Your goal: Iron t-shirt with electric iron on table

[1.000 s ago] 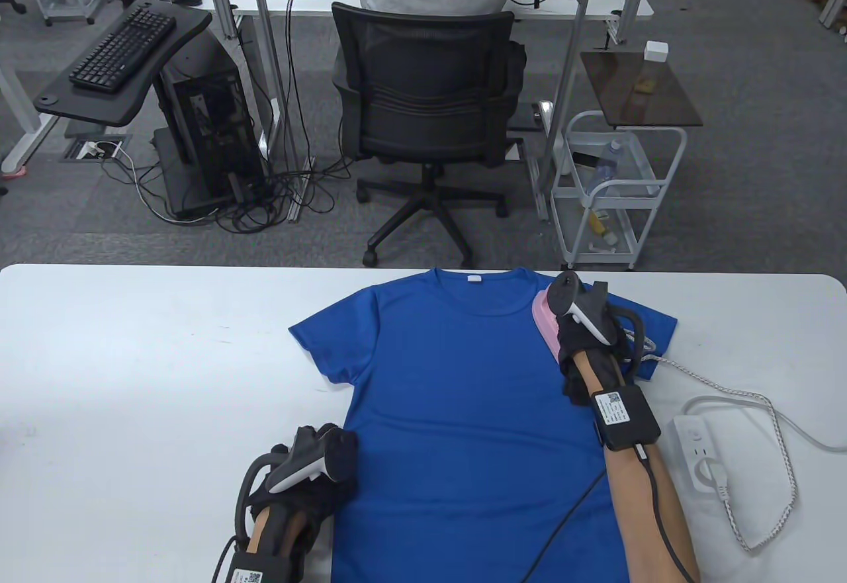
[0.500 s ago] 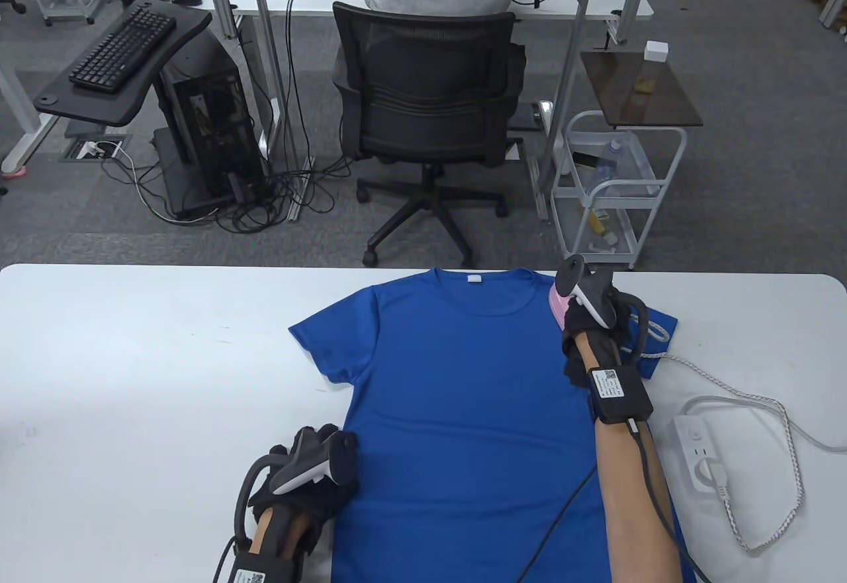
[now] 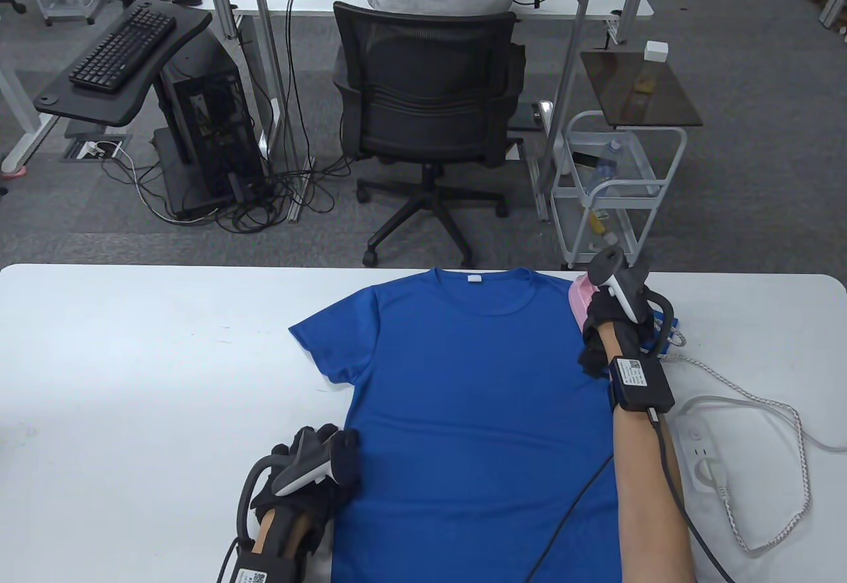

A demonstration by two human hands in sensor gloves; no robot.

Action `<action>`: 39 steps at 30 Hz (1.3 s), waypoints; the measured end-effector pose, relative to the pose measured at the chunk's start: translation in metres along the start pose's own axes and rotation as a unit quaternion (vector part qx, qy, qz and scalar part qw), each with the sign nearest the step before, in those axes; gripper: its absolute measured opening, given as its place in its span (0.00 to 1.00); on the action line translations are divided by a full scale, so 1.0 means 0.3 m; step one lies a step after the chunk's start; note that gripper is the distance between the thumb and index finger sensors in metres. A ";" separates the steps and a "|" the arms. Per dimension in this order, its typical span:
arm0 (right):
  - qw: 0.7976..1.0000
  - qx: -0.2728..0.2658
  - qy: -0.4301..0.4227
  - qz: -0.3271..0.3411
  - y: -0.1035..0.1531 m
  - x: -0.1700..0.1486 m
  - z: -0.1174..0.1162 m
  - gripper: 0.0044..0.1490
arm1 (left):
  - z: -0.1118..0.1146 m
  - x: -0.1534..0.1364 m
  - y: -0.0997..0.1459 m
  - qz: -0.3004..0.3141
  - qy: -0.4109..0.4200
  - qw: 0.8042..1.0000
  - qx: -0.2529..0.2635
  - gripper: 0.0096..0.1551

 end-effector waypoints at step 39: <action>0.995 0.006 0.081 -0.064 -0.095 -0.179 0.010 0.42 | -0.015 -0.005 -0.010 0.013 0.013 1.000 -0.008 0.43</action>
Point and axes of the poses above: the tracker on the back of each hand, its own x axis roughly to the thumb side, its own y axis roughly from the fingertips to the wrist, z = x × y, the point moved 1 cm from there along -y, roughly from the wrist to the fingertips, and after that the axes turned 6 degrees about z, right-handed, at the moved point
